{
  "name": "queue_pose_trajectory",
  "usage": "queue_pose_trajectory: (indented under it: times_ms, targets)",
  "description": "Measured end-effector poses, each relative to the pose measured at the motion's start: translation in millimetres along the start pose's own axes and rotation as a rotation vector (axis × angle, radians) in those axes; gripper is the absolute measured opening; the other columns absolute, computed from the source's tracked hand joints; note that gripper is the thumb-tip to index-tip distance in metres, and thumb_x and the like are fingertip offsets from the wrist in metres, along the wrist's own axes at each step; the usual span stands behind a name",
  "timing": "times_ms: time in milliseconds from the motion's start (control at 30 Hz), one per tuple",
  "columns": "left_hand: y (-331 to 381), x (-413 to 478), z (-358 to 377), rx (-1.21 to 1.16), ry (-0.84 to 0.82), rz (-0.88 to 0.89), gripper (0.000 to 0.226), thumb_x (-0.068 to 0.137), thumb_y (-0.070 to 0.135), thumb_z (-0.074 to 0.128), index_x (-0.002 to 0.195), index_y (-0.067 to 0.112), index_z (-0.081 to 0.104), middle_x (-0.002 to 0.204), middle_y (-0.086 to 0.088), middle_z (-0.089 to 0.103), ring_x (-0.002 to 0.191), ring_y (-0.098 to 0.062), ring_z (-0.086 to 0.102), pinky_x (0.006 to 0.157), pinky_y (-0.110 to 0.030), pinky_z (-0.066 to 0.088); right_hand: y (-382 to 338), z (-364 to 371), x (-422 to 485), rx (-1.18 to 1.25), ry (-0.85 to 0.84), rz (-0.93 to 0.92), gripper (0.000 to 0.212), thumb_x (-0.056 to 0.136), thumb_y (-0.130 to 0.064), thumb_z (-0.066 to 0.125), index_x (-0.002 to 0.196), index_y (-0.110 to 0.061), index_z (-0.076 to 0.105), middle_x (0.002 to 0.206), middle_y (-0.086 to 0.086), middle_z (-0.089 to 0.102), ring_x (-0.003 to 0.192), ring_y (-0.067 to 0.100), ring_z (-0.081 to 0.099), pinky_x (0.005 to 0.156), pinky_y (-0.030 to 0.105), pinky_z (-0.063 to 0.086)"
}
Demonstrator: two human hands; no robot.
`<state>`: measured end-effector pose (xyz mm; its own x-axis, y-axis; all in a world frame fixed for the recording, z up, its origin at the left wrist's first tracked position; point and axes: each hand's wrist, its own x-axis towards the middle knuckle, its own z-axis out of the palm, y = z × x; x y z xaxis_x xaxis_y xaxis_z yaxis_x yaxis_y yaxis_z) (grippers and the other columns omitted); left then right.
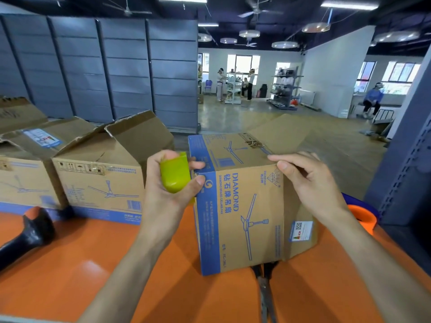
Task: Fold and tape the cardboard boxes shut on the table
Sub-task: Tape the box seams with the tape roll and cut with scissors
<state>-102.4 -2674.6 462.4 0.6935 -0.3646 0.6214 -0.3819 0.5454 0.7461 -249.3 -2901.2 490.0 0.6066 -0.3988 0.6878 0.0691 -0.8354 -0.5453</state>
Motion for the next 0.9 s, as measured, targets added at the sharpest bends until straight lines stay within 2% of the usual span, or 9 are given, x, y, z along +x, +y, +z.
queue_pose_trajectory:
  times_ms: [100, 167, 267, 333, 467, 567, 700, 833, 900]
  targets:
    - [-2, 1, 5, 0.0, 0.013, 0.014, 0.05, 0.085, -0.01, 0.073, 0.12, 0.014, 0.045, 0.108, -0.013, 0.073, 0.112, -0.025, 0.068, 0.087, -0.029, 0.057, 0, 1, 2, -0.054, -0.02, 0.068, 0.024, 0.102, -0.028, 0.056, 0.115, -0.044, 0.07, 0.097, 0.008, 0.067, 0.111, 0.02, 0.049, 0.102, 0.036, 0.036]
    - [-2, 1, 10, -0.006, 0.015, 0.023, 0.051, 0.085, -0.01, 0.073, 0.118, 0.015, 0.045, 0.107, -0.014, 0.073, 0.111, -0.024, 0.069, 0.088, -0.031, 0.057, -3, 3, 2, -0.113, -0.036, 0.033, 0.022, 0.101, -0.035, 0.058, 0.118, -0.044, 0.067, 0.088, 0.002, 0.066, 0.104, 0.008, 0.048, 0.11, 0.039, 0.031]
    - [-2, 0, 15, -0.013, 0.024, 0.031, 0.052, 0.084, -0.012, 0.074, 0.117, 0.014, 0.044, 0.105, -0.017, 0.072, 0.108, -0.025, 0.069, 0.085, -0.03, 0.057, -9, 7, 2, -0.098, -0.121, 0.064, 0.04, 0.086, -0.047, 0.074, 0.124, -0.052, 0.063, 0.101, -0.01, 0.064, 0.118, 0.016, 0.047, 0.115, 0.041, 0.031]
    - [-1, 0, 16, -0.024, 0.025, 0.029, 0.052, 0.083, -0.014, 0.073, 0.116, 0.014, 0.044, 0.103, -0.016, 0.071, 0.106, -0.024, 0.07, 0.084, -0.029, 0.057, -7, 9, 4, -0.003, -0.128, 0.099, 0.045, 0.082, -0.036, 0.079, 0.121, -0.053, 0.064, 0.112, -0.004, 0.067, 0.121, 0.019, 0.052, 0.11, 0.038, 0.039]
    - [5, 7, 19, -0.025, -0.008, 0.029, 0.053, 0.081, -0.016, 0.074, 0.114, 0.014, 0.045, 0.098, -0.02, 0.071, 0.095, -0.021, 0.071, 0.077, -0.028, 0.057, -4, 13, 9, 0.197, -0.034, 0.033, 0.039, 0.086, -0.013, 0.077, 0.108, -0.045, 0.071, 0.086, 0.005, 0.069, 0.082, 0.005, 0.062, 0.083, 0.024, 0.046]
    - [11, 13, 18, -0.015, -0.017, 0.04, 0.052, 0.082, -0.015, 0.074, 0.113, 0.015, 0.045, 0.095, -0.019, 0.07, 0.088, -0.018, 0.071, 0.072, -0.026, 0.056, -2, 18, 16, 0.244, 0.008, -0.006, 0.029, 0.085, -0.024, 0.077, 0.108, -0.042, 0.073, 0.085, 0.019, 0.063, 0.08, 0.021, 0.058, 0.081, 0.031, 0.045]
    - [13, 8, 8, 0.082, -0.056, 0.044, 0.052, 0.082, -0.003, 0.079, 0.114, 0.021, 0.046, 0.094, -0.006, 0.073, 0.09, -0.024, 0.073, 0.079, -0.038, 0.058, 0, 27, 15, 0.226, 0.015, -0.033, 0.029, 0.083, -0.032, 0.075, 0.107, -0.047, 0.071, 0.095, 0.008, 0.065, 0.088, 0.017, 0.056, 0.085, 0.039, 0.043]
    - [7, -4, 5, 0.16, -0.083, -0.007, 0.052, 0.084, 0.001, 0.08, 0.118, 0.02, 0.046, 0.108, -0.001, 0.075, 0.11, -0.019, 0.07, 0.094, -0.053, 0.056, 6, 26, 4, 0.187, -0.017, -0.016, 0.03, 0.087, -0.031, 0.072, 0.11, -0.05, 0.069, 0.107, 0.008, 0.062, 0.096, 0.008, 0.055, 0.09, 0.03, 0.041]
    - [6, -2, 5, 0.171, -0.067, -0.008, 0.051, 0.084, 0.003, 0.079, 0.117, 0.021, 0.045, 0.108, -0.002, 0.075, 0.109, -0.021, 0.07, 0.092, -0.053, 0.057, 4, 21, 4, 0.13, -0.048, -0.002, 0.03, 0.089, -0.033, 0.068, 0.114, -0.05, 0.067, 0.105, -0.006, 0.057, 0.1, 0.005, 0.052, 0.092, 0.022, 0.039]
